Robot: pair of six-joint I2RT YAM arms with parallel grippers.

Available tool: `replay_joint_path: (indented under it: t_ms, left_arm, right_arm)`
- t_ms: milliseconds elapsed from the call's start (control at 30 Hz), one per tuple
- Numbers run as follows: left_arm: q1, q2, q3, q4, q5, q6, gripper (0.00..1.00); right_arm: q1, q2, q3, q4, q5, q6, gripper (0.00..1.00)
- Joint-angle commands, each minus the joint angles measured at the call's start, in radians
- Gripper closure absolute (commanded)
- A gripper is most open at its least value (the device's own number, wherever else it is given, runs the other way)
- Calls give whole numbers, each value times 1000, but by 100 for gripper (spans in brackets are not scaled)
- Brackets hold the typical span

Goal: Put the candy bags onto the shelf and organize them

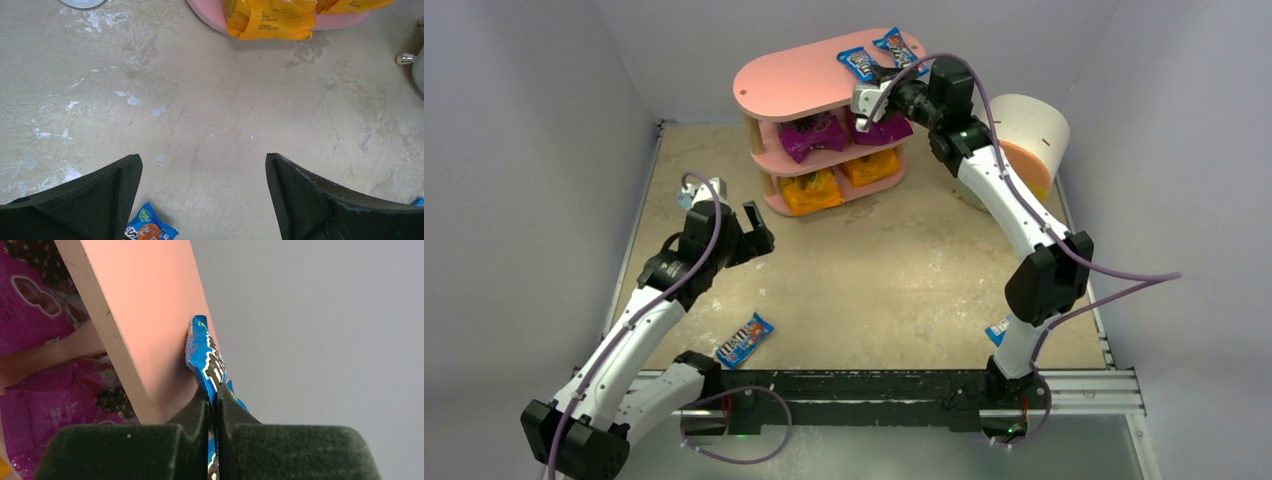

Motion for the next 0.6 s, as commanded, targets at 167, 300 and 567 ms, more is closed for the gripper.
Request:
replay_joint_path:
  t_ms: [167, 300, 567]
  left_arm:
    - [2, 5, -19, 49, 17, 8, 1]
    - [2, -1, -18, 45, 17, 7, 0]
    - [2, -13, -16, 35, 10, 1, 0]
  right_arm:
    - [5, -7, 80, -71, 20, -42, 87]
    - [4, -1, 123, -175, 14, -65, 76]
    - [4, 11, 212, -405, -3, -103, 33]
